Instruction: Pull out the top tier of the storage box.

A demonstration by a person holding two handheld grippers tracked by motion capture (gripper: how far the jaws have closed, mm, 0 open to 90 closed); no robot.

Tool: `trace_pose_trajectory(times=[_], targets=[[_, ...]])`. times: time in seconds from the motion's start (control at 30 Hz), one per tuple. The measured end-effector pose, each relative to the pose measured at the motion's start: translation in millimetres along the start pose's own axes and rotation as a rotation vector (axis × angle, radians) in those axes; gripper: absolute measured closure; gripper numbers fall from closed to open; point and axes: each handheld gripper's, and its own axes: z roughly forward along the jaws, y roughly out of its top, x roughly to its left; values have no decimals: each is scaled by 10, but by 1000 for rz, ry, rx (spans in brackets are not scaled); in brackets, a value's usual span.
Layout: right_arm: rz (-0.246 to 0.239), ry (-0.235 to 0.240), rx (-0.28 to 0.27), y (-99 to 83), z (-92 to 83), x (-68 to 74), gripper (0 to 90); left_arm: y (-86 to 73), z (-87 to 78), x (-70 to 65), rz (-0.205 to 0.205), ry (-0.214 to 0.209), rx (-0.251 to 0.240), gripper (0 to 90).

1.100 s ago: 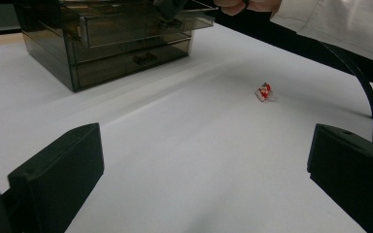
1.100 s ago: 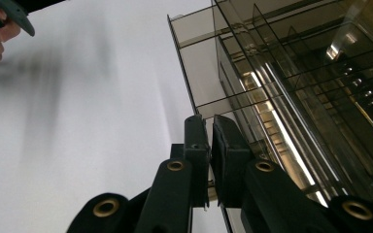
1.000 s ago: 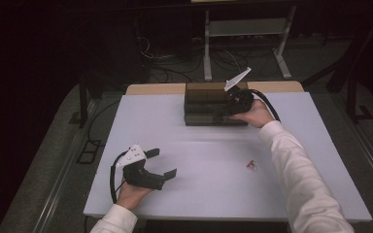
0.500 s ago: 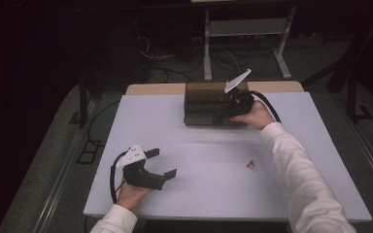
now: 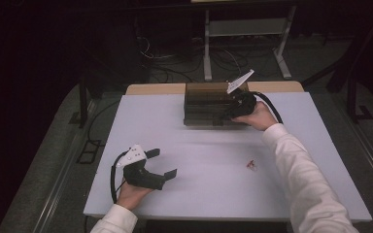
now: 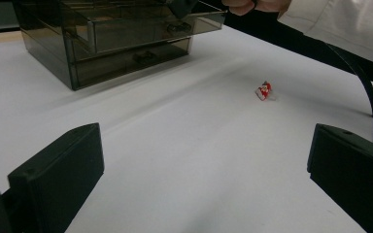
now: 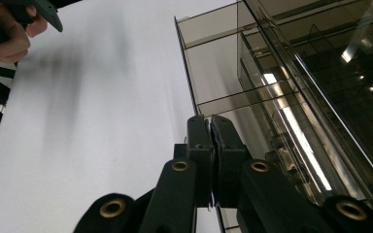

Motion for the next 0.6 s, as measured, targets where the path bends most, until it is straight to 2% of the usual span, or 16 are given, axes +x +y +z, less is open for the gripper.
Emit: trace_pose_trajectory(times=[0.37, 0.6], targets=[[-12, -16, 23, 41, 43, 30, 858, 1, 12, -3, 3, -2, 5, 0], [-10, 4, 17, 23, 51, 14, 858, 0, -3, 2, 0, 2, -1, 0]])
